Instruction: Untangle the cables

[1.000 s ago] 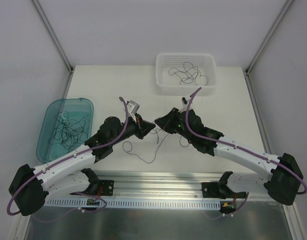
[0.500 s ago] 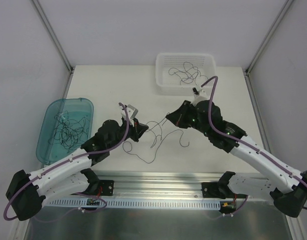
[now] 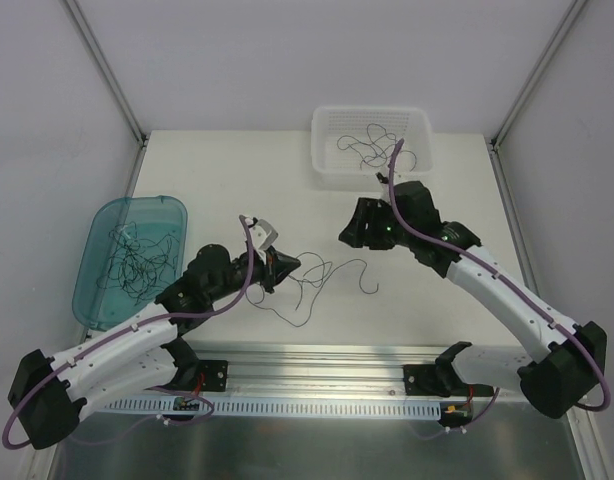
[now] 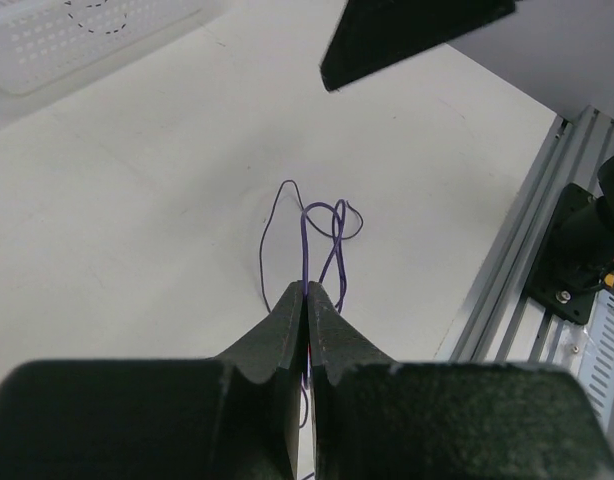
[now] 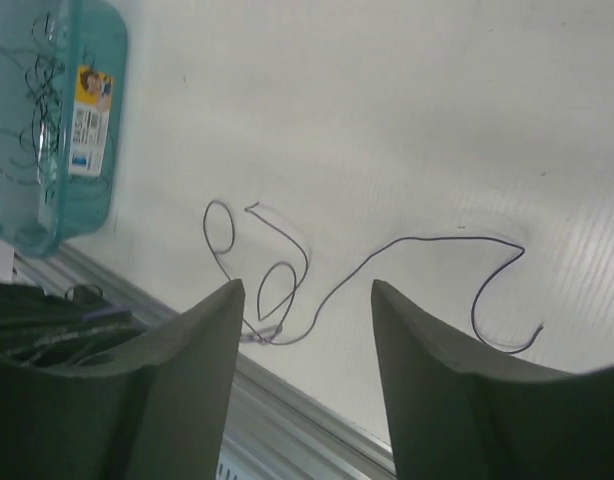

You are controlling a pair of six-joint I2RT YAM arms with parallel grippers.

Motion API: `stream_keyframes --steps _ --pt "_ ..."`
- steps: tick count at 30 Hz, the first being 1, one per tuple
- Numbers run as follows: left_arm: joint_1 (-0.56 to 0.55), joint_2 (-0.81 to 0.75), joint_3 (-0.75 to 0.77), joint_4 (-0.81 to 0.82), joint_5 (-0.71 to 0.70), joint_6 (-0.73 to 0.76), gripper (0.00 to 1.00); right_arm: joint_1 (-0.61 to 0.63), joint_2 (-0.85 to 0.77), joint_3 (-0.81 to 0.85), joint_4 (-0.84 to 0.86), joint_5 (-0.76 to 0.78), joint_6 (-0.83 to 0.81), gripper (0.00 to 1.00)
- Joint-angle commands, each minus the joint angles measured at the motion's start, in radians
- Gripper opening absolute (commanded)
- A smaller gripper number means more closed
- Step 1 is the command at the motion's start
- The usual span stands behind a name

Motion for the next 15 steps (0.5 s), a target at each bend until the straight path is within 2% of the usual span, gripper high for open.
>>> stream_keyframes --steps 1,3,8,12,15 --pt "-0.008 0.021 0.064 0.017 -0.037 0.012 0.00 0.008 -0.097 -0.059 0.081 -0.166 -0.150 0.60" --pt "-0.007 0.051 0.087 -0.008 -0.036 0.012 0.00 0.030 -0.118 -0.108 0.107 -0.203 -0.193 0.66" --pt "-0.008 0.078 0.128 -0.029 -0.008 0.002 0.00 0.083 -0.157 -0.188 0.230 -0.355 -0.295 0.74" --pt "-0.007 0.070 0.145 -0.048 0.024 0.008 0.00 0.105 -0.151 -0.216 0.238 -0.332 -0.459 0.79" --pt "-0.007 0.069 0.160 -0.063 0.062 0.017 0.00 0.104 -0.148 -0.199 0.183 -0.308 -0.546 0.80"
